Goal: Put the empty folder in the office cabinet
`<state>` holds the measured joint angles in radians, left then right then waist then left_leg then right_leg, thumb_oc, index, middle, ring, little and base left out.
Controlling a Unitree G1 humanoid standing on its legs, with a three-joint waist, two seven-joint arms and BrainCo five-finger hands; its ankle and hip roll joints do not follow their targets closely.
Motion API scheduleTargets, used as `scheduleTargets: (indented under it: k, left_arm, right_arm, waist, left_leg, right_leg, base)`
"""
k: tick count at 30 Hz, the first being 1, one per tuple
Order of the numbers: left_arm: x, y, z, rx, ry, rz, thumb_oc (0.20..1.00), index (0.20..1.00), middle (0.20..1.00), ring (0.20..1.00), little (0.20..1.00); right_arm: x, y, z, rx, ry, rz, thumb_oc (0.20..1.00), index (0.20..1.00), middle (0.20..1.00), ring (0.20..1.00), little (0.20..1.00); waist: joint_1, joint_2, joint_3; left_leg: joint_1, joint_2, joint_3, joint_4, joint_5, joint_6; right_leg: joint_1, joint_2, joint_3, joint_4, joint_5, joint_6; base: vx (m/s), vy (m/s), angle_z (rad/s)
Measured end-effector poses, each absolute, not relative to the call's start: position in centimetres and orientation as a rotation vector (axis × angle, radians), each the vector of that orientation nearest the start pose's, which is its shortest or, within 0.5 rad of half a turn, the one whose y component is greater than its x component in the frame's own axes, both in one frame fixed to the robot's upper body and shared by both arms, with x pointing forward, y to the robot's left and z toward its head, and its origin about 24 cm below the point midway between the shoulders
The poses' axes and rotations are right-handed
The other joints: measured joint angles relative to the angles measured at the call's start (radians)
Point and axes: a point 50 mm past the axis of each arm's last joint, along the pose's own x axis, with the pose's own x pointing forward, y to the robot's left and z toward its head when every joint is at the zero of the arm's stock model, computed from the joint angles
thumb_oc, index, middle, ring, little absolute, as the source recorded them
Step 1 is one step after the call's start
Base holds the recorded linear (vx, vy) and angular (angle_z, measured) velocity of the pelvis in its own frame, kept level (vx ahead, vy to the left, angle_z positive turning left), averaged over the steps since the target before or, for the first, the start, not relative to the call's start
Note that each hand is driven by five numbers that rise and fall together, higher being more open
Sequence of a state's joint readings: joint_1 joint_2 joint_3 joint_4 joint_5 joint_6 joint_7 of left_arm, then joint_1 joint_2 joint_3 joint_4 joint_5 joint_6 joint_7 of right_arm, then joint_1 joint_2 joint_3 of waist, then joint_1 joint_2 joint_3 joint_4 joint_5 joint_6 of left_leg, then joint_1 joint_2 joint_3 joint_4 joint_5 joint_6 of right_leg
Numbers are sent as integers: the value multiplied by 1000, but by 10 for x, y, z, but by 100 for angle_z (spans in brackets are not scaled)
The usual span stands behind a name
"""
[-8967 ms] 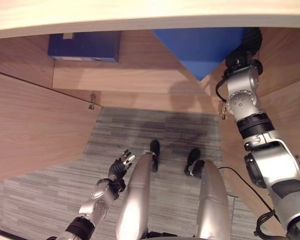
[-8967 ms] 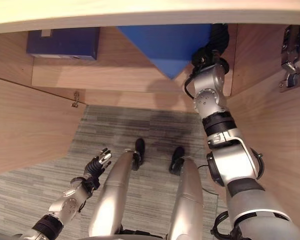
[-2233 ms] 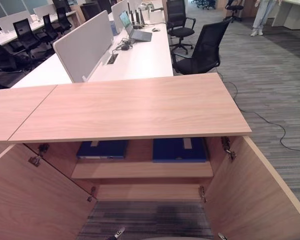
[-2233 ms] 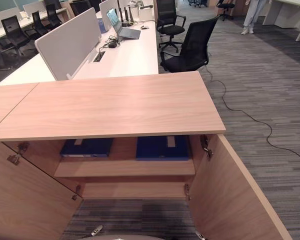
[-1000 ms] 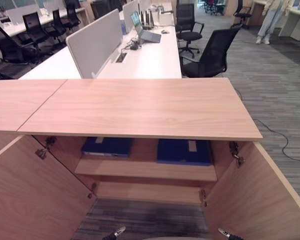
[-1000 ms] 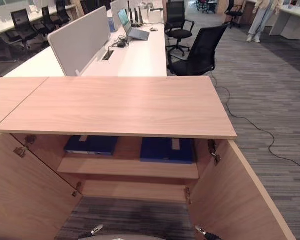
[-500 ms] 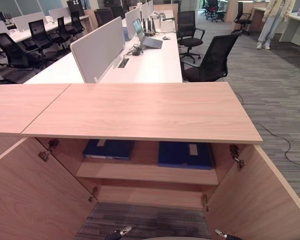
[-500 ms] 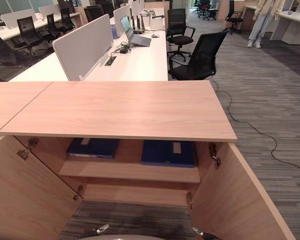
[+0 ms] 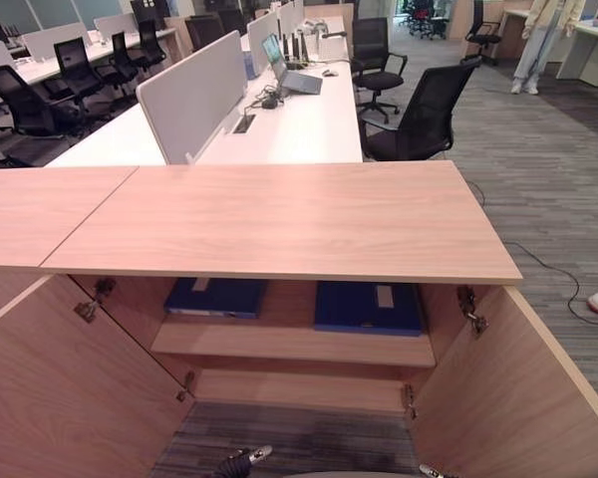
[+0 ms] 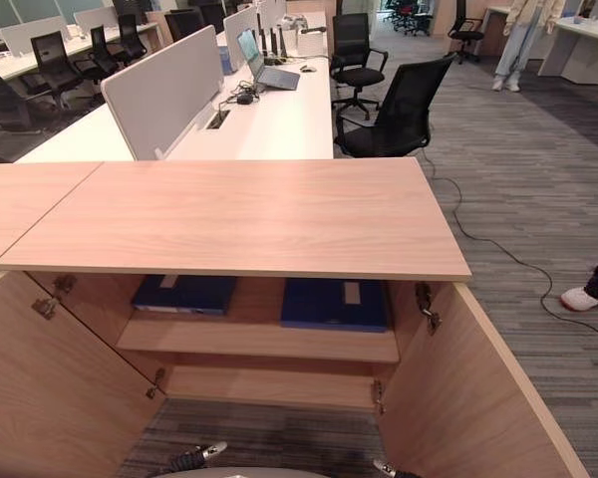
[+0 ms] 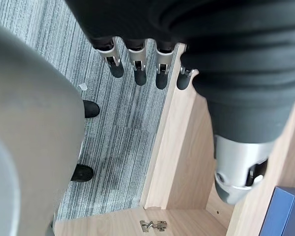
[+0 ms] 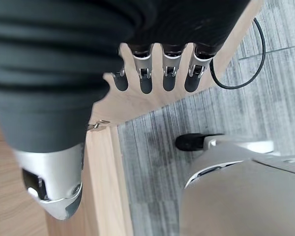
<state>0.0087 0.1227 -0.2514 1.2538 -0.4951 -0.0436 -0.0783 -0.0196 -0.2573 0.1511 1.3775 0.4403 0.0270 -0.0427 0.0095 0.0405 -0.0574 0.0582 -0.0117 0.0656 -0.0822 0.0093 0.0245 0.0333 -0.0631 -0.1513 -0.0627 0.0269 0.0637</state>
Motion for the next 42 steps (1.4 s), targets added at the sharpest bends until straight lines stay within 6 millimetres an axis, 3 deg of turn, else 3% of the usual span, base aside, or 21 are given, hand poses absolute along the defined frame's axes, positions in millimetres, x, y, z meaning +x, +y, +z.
scheduleTargets:
  k: [5, 12, 22, 42]
  left_arm:
    - [82, 178, -171, -290, 1198, 169, 1000, 1000, 1000, 1000, 1000]
    - [83, 179, -171, -279, 1195, 177, 1000, 1000, 1000, 1000, 1000]
    - [112, 175, -160, -218, 1040, 179, 1000, 1000, 1000, 1000, 1000]
    - [113, 176, -157, -210, 1005, 188, 1000, 1000, 1000, 1000, 1000]
  right_arm:
    - [61, -247, -166, 26, 1341, -379, 1000, 1000, 1000, 1000, 1000]
    - [62, -246, -166, 26, 1340, -377, 1000, 1000, 1000, 1000, 1000]
    - [63, -246, -166, 1, 1320, -401, 1000, 1000, 1000, 1000, 1000]
    - [63, -236, -168, -2, 1311, -375, 1000, 1000, 1000, 1000, 1000]
  waist:
    - [2, -11, 13]
    - [1, -11, 35]
    - [4, -23, 48]
    - [1, -25, 45]
  left_leg:
    - [4, 0, 0, 2, 0, 0]
    - [11, 0, -2, 1, 0, -1]
    - [17, 2, -17, -1, 3, -6]
    - [24, 2, -16, -1, 3, -6]
  right_leg:
    - [2, 1, 0, -5, 0, 0]
    - [19, 3, 0, -25, 9, 2]
    - [31, 5, -13, -25, 6, 5]
    - [37, 5, -13, -25, 9, 0]
  base:
    - [-1, -15, 0]
    - [0, 0, 0]
    - [7, -31, 4]
    - [0, 0, 0]
